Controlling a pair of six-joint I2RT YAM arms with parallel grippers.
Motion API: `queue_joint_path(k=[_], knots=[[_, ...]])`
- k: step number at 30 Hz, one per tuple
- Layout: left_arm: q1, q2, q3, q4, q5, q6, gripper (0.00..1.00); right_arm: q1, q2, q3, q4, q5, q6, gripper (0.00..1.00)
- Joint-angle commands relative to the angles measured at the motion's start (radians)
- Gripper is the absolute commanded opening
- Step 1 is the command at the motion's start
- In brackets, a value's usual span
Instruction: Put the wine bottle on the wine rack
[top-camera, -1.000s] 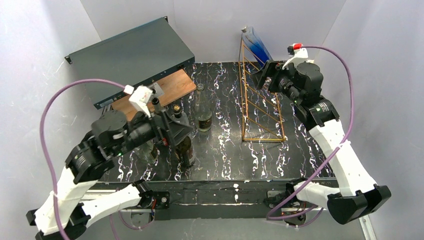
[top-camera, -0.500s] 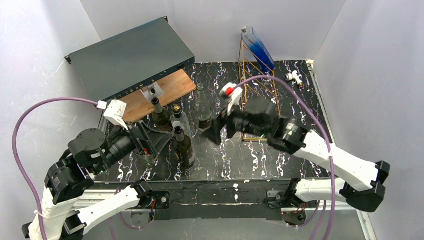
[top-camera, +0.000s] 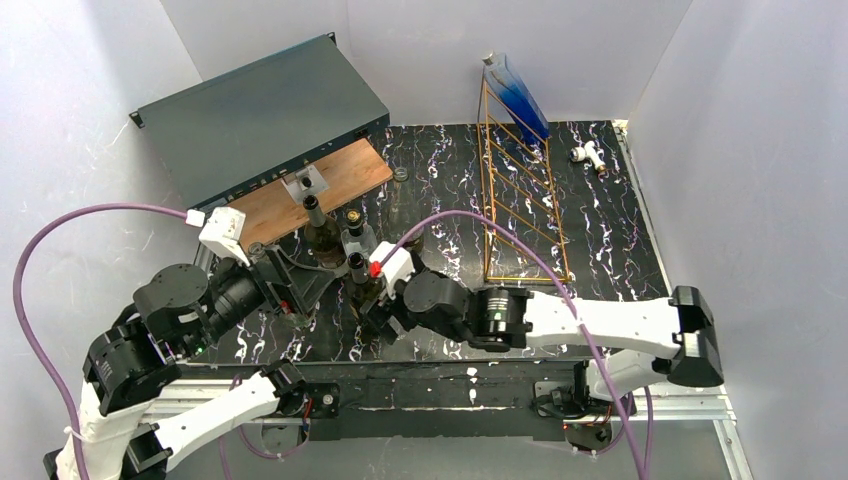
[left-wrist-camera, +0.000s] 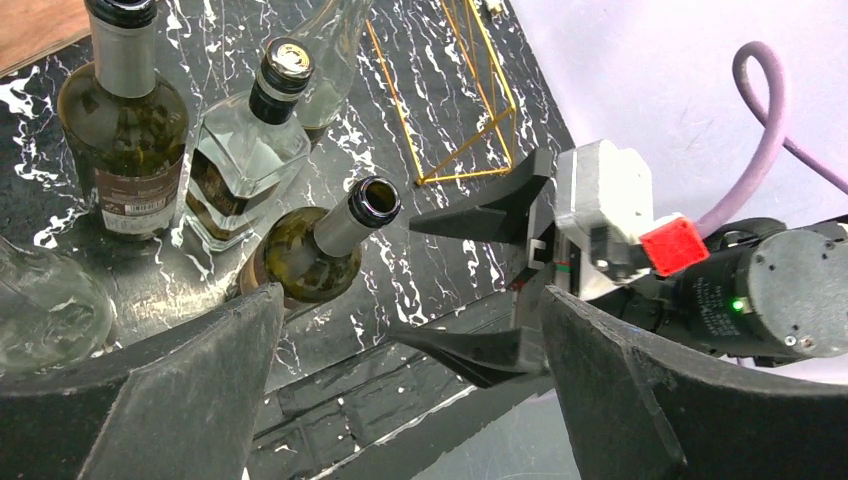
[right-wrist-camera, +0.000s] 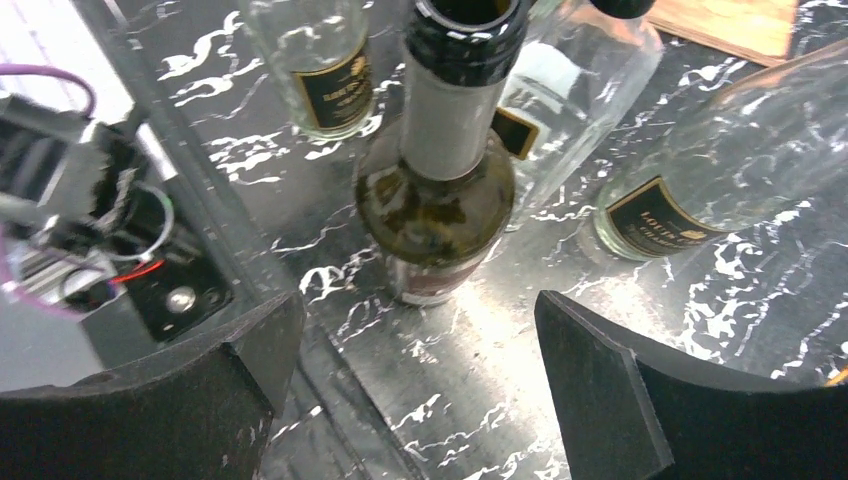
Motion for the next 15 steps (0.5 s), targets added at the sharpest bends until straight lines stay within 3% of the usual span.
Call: queue_joint_path(k=[1, 15], knots=[[0.006, 0.015, 0.013, -0.026, -0.025, -0.009, 0.98, 0.006, 0.052, 0.07, 0.113, 0.184, -0.013, 0.94], [0.006, 0.033, 0.03, -0.025, -0.034, -0.003, 0.98, 0.004, 0.21, 0.204, 0.157, 0.232, 0.017, 0.89]])
